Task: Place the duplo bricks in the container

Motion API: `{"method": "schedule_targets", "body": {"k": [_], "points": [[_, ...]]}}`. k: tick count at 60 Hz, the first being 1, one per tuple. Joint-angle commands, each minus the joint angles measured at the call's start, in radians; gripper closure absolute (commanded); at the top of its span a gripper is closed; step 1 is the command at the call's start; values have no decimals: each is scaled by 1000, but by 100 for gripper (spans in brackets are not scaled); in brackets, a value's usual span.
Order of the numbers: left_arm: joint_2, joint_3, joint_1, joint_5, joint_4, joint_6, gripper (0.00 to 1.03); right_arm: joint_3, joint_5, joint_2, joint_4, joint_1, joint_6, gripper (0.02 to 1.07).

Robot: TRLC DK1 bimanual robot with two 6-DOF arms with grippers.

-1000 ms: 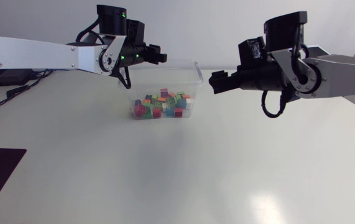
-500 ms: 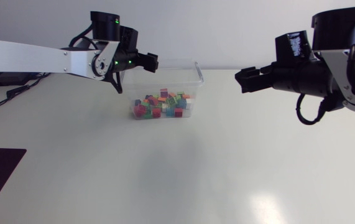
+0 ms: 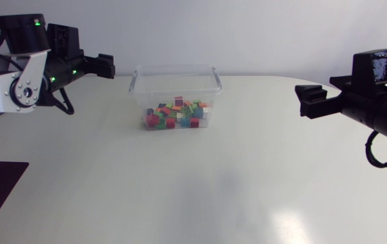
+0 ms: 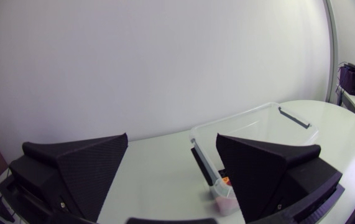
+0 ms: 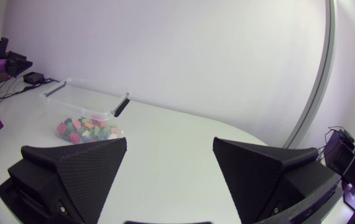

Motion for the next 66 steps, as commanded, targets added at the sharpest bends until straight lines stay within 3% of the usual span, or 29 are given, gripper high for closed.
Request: {"method": "schedule_targets", "body": {"k": [1,18,32,45,56,66], "points": [[-87,-93,22,-2,35,30,5,-53,25,-63,22,-4,-27,7],[-341,-338,90,4,79,59,5,-137,79,-246,-17,-4,-44,7],[-556,-524,159,84,78,63,5,-229,131,-396,-24,9,-69,7],[-736,-659,177,102,71,60,5,-284,148,-550,-92,1,-93,7],[-940,-754,180,144,-4,57,5,-359,151,-689,-109,-14,-110,7],[-1038,-796,170,129,-67,18,6,-418,119,-734,-89,-37,-69,7]]}}
